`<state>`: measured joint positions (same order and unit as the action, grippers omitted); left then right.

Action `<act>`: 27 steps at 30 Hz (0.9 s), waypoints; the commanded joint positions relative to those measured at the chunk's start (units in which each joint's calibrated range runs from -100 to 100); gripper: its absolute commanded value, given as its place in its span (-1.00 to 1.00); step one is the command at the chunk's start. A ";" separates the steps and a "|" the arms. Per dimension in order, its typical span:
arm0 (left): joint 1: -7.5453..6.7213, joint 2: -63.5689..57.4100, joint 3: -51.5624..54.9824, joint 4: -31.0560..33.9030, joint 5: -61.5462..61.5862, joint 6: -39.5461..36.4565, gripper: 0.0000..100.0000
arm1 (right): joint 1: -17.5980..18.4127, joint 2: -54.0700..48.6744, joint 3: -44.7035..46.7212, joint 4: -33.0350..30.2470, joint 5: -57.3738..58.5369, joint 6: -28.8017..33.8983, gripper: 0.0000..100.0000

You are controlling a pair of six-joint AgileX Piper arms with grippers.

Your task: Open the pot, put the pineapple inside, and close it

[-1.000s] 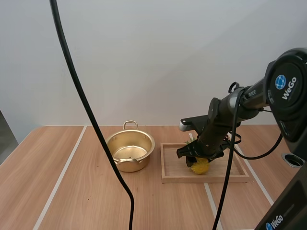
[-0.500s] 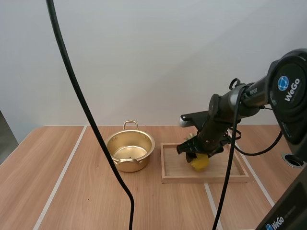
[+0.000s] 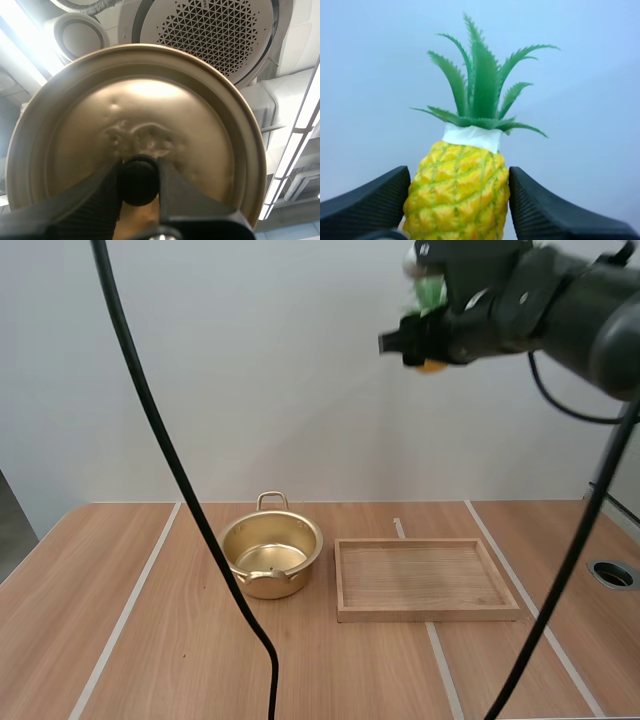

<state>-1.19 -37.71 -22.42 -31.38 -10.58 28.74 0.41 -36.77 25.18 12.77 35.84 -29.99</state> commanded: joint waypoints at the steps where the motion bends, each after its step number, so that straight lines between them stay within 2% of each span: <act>1: 0.07 -0.75 -0.27 0.67 -0.94 -0.29 -1.00 | -0.25 -6.91 -5.81 0.14 -3.59 1.01 -1.00; 7: 0.07 -1.04 -0.27 0.67 -0.94 -0.29 -1.00 | 0.33 -5.65 -6.94 2.14 -0.39 0.61 -1.00; 9: 0.07 -1.02 -0.27 0.67 -0.62 -0.29 -1.00 | 1.47 -4.02 -6.94 5.91 1.59 -3.29 -1.00; 13: 0.07 -1.02 -0.27 0.67 2.34 -0.29 -1.00 | 5.79 1.09 -6.94 13.55 10.78 -16.61 -1.00; 15: 0.07 -1.02 -0.27 0.67 3.59 -0.29 -1.00 | 8.60 5.15 -6.94 13.82 16.60 -21.35 -1.00; 18: 0.07 -1.02 -0.27 0.67 5.20 0.09 -1.00 | 10.76 11.56 -6.94 11.95 22.57 -24.16 -1.00; 27: 0.07 -1.16 -0.27 0.78 10.58 2.70 -1.00 | 12.03 29.65 -6.94 11.95 37.56 -32.33 -1.00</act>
<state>-1.19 -38.47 -22.42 -30.55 0.00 31.05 12.37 -9.76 18.47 24.95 70.72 -60.21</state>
